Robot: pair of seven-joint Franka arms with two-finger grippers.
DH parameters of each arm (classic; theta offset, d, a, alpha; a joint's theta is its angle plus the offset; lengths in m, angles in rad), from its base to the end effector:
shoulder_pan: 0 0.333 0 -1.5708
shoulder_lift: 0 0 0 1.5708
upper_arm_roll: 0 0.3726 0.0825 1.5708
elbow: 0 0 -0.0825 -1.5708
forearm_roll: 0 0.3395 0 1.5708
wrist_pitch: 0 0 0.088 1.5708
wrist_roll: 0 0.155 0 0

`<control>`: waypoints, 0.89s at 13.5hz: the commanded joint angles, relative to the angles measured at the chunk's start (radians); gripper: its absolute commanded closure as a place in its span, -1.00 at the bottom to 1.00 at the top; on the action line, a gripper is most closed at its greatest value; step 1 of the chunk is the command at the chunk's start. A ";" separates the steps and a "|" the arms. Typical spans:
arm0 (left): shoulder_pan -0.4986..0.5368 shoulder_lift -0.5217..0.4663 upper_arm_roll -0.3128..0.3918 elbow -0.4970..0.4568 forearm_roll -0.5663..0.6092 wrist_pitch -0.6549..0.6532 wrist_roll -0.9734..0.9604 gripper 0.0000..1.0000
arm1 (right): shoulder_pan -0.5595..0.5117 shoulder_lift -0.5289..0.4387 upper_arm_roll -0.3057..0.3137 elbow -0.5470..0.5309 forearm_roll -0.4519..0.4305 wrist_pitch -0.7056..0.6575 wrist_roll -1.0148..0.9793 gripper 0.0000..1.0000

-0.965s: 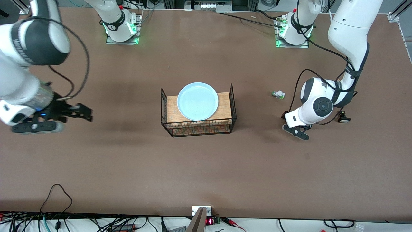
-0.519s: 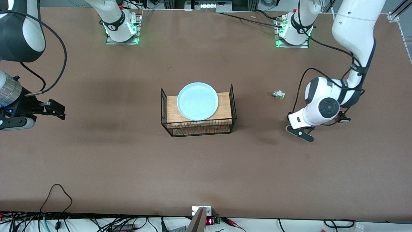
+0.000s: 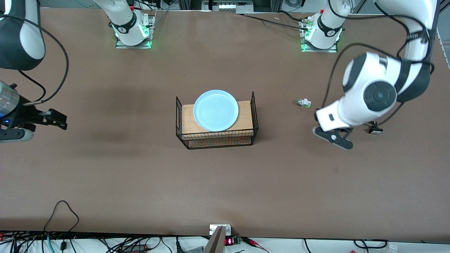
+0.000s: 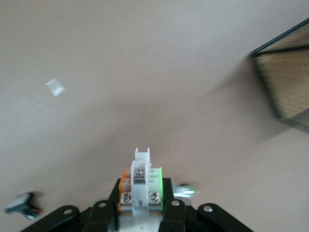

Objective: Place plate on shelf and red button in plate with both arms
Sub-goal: 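Carry the white button block with the left gripper over the plate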

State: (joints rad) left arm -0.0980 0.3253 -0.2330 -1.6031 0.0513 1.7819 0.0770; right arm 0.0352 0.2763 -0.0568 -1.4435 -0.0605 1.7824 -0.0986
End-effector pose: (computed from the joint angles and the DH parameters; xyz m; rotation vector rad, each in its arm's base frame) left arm 0.5820 -0.1755 0.4563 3.0591 -0.6449 -0.2185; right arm 0.6263 -0.0168 0.5516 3.0586 0.1385 0.0895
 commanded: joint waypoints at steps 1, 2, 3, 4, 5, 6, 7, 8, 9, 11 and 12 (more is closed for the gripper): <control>-0.014 0.038 -0.141 0.129 -0.036 -0.059 -0.207 0.89 | -0.015 -0.005 0.003 0.015 -0.012 -0.026 -0.035 -1.00; -0.031 0.056 -0.172 0.147 -0.039 -0.052 -0.256 0.89 | -0.015 -0.008 -0.003 0.018 -0.012 -0.064 -0.036 -1.00; -0.070 0.092 -0.187 0.202 -0.039 -0.046 -0.291 0.88 | -0.015 -0.008 -0.011 0.043 -0.015 -0.122 -0.038 -1.00; -0.115 0.133 -0.187 0.281 -0.039 -0.042 -0.307 0.89 | -0.015 -0.008 -0.015 0.087 -0.015 -0.165 -0.041 -1.00; -0.144 0.176 -0.187 0.351 -0.038 -0.042 -0.318 0.89 | -0.017 -0.002 -0.017 0.118 -0.012 -0.193 -0.049 -1.00; -0.178 0.208 -0.184 0.392 -0.034 -0.042 -0.332 0.89 | -0.015 -0.003 -0.015 0.127 -0.010 -0.207 -0.053 -1.00; -0.215 0.240 -0.180 0.414 -0.031 -0.030 -0.376 0.89 | -0.006 -0.006 -0.012 0.127 -0.012 -0.230 -0.044 -1.00; -0.247 0.267 -0.178 0.423 -0.028 0.018 -0.440 0.89 | 0.008 -0.006 -0.011 0.129 -0.015 -0.277 -0.023 -1.00; -0.273 0.291 -0.175 0.423 -0.021 0.061 -0.510 0.89 | 0.032 -0.006 -0.006 0.137 -0.016 -0.309 0.023 -1.00; -0.313 0.330 -0.170 0.423 0.016 0.121 -0.583 0.89 | 0.067 -0.008 -0.003 0.141 -0.001 -0.348 0.144 -1.00; -0.324 0.348 -0.169 0.426 0.034 0.143 -0.598 0.89 | 0.078 -0.008 0.003 0.141 -0.001 -0.368 0.151 -1.00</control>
State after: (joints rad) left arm -0.3860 0.6234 -0.4175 -1.2365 0.0476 1.9086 -0.4712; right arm 0.0921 0.2662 -0.0606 -1.3249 -0.0651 1.4650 0.0003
